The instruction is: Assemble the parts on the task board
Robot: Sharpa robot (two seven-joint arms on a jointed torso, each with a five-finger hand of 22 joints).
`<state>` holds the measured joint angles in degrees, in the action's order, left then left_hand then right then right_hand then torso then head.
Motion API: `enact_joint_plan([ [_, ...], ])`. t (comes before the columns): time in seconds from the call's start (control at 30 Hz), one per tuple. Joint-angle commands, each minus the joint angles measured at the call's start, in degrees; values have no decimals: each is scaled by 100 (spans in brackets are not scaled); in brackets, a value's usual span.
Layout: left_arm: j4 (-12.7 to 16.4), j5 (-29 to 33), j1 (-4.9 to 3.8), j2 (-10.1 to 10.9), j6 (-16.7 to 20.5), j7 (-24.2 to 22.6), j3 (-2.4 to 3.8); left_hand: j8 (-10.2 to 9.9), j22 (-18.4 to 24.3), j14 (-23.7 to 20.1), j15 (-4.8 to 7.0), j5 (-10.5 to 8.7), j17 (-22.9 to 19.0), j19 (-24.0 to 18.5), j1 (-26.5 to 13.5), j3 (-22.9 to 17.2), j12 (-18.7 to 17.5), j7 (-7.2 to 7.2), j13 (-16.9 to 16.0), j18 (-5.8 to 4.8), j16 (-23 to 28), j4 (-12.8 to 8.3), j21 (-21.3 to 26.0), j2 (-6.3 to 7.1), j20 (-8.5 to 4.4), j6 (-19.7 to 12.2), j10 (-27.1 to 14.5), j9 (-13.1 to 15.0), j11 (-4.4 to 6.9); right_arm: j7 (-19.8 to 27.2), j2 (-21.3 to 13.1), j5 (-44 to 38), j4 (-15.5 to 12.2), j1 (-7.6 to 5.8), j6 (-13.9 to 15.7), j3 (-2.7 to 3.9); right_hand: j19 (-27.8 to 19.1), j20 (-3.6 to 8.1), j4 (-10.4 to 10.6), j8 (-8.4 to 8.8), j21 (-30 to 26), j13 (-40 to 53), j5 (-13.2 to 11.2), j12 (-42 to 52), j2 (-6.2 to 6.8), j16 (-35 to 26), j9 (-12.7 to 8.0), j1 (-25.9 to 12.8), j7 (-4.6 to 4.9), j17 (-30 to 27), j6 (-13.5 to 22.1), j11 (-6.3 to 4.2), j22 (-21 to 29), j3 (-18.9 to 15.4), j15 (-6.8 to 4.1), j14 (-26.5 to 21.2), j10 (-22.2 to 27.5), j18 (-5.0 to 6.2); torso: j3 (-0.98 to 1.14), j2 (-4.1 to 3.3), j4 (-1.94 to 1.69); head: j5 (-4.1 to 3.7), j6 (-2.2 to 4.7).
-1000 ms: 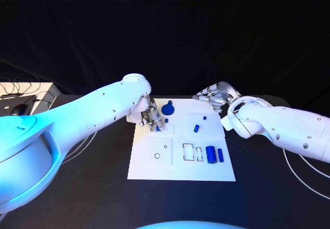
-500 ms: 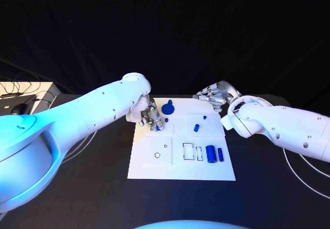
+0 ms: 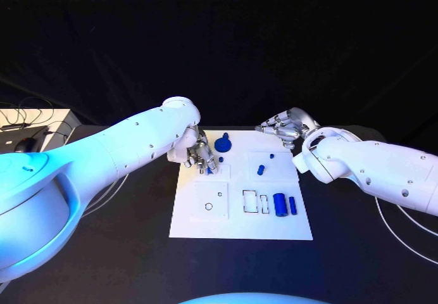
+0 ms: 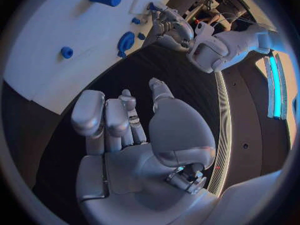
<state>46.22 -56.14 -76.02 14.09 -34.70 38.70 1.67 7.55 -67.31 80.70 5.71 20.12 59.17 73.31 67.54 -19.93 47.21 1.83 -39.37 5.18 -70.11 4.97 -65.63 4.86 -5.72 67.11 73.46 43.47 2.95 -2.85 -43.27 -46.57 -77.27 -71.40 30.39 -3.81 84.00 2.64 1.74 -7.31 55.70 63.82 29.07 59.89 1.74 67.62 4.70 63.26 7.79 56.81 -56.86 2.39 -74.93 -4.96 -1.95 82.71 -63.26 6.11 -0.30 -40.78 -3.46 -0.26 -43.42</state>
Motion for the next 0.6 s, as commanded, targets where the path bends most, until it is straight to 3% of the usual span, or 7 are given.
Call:
enact_joint_plan([
  [0.03, 7, -21, 13, 1, -206, 1, -12, -18, -13, 43, -16, 24, 12, 37, 52, -1164, -41, -6, 4, -12, -39, -1198, -25, 17, 1, 76, 24, -17, 35, 46, 6, -51, 1, -1, -36, 2, 283, 29, -4, 22, -19, 3, 36, -19, -4, -30, 6, -19, 41, -5, 6, -5, -727, -37, -21, -15, 18, 35, -3, 8, -4, -1, -6],
  [0.6, -14, 10, 13, -27, -217, 16, -11, -40, -18, 43, -17, 26, 14, 32, 17, -1161, -43, -13, -1, -17, -32, -1173, -19, -8, 1, 94, 36, -37, 35, 44, 14, -52, 9, -1, -40, 2, 283, 29, -4, 22, -19, 3, 36, -19, -4, -30, 6, -19, 41, -5, 6, -5, -727, -37, -21, -15, 18, 35, 1, 3, -7, -9, 18],
])
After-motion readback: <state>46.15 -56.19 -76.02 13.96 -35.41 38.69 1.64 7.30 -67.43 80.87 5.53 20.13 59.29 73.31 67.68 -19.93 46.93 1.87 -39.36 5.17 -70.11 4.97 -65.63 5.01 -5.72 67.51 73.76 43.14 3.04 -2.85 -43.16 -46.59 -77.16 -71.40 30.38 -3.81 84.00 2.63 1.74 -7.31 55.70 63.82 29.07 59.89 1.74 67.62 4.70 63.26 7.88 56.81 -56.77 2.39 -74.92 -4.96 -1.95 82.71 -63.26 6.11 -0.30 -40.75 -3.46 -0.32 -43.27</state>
